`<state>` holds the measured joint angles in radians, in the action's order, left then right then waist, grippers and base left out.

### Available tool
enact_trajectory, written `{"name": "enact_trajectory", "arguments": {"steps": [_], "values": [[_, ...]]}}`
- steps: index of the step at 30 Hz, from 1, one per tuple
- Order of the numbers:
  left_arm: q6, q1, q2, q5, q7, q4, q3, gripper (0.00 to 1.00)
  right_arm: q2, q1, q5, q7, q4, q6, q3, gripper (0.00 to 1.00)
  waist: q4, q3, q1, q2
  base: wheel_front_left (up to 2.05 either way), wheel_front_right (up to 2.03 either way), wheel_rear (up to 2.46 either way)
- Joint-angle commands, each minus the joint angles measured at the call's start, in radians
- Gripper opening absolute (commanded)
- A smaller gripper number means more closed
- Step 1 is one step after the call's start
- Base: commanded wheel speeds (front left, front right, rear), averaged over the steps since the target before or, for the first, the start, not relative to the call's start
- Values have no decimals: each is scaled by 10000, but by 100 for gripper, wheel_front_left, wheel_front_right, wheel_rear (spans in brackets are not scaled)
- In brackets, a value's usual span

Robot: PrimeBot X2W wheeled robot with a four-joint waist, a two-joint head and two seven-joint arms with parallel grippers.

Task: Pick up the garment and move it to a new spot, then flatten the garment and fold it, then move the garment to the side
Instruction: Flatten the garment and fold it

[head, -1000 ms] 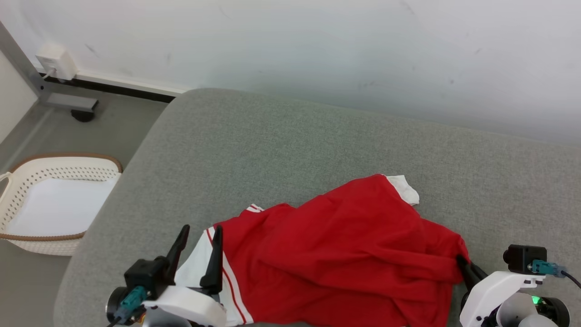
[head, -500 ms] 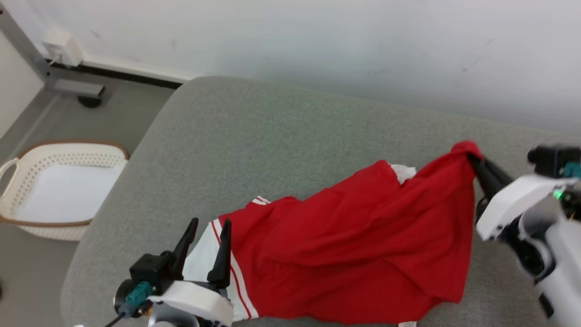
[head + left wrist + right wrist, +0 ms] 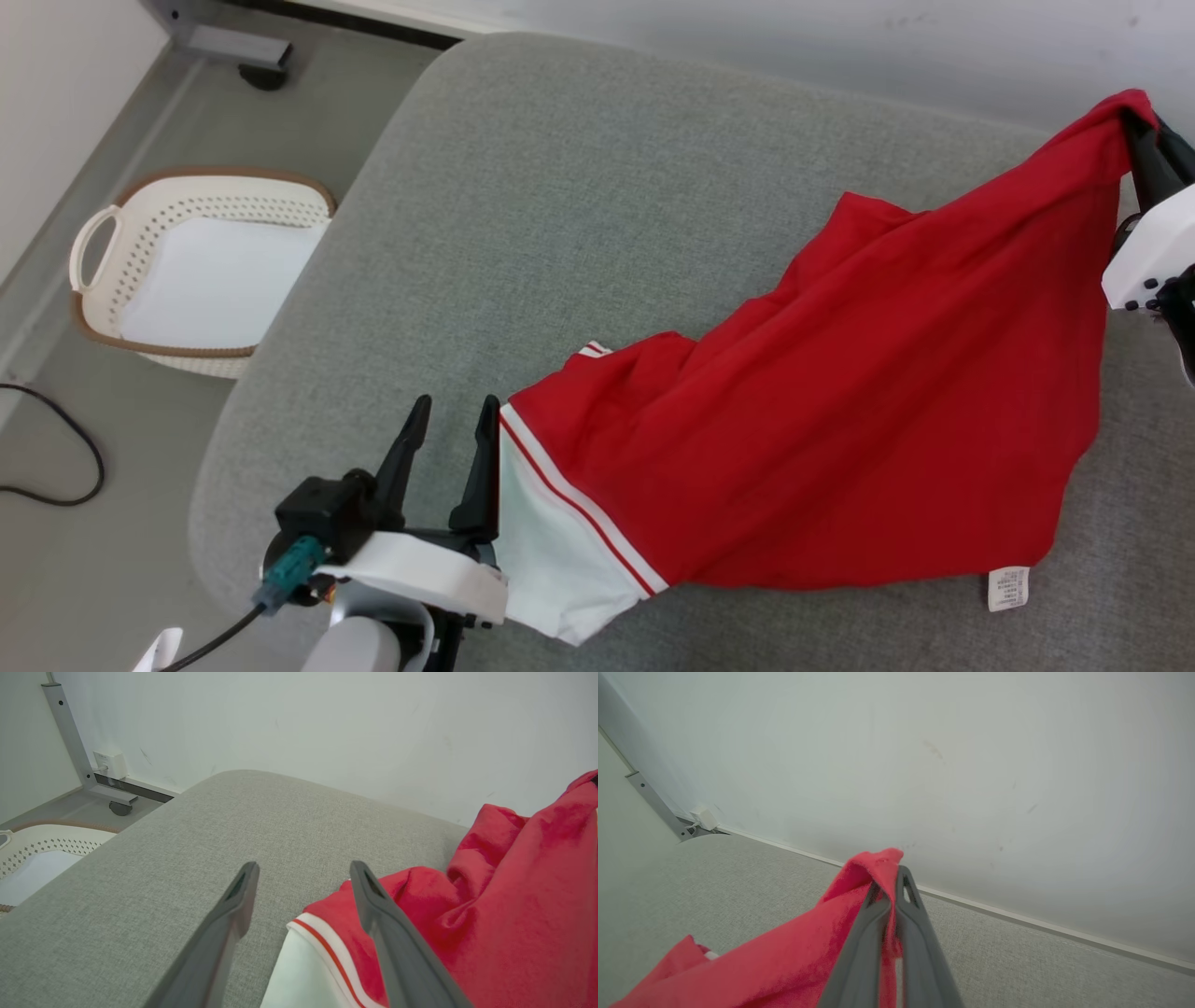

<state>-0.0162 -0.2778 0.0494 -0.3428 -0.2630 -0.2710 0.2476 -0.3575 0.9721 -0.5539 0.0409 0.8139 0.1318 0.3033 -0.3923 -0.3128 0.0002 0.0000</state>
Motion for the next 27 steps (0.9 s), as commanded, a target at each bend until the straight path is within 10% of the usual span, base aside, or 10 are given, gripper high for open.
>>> {"name": "enact_trajectory", "arguments": {"steps": [1,27], "values": [[41,-85,28,-130,-17,28,22,100,27,232,49,-267,266,-23,10,100,-97,-102,-2,0,0,0,0],[-323,1053,45,1055,-16,-404,-898,100,56,-5548,-2032,-3045,-2249,-23,1008,100,2571,2572,-2,0,0,0,0]]}}
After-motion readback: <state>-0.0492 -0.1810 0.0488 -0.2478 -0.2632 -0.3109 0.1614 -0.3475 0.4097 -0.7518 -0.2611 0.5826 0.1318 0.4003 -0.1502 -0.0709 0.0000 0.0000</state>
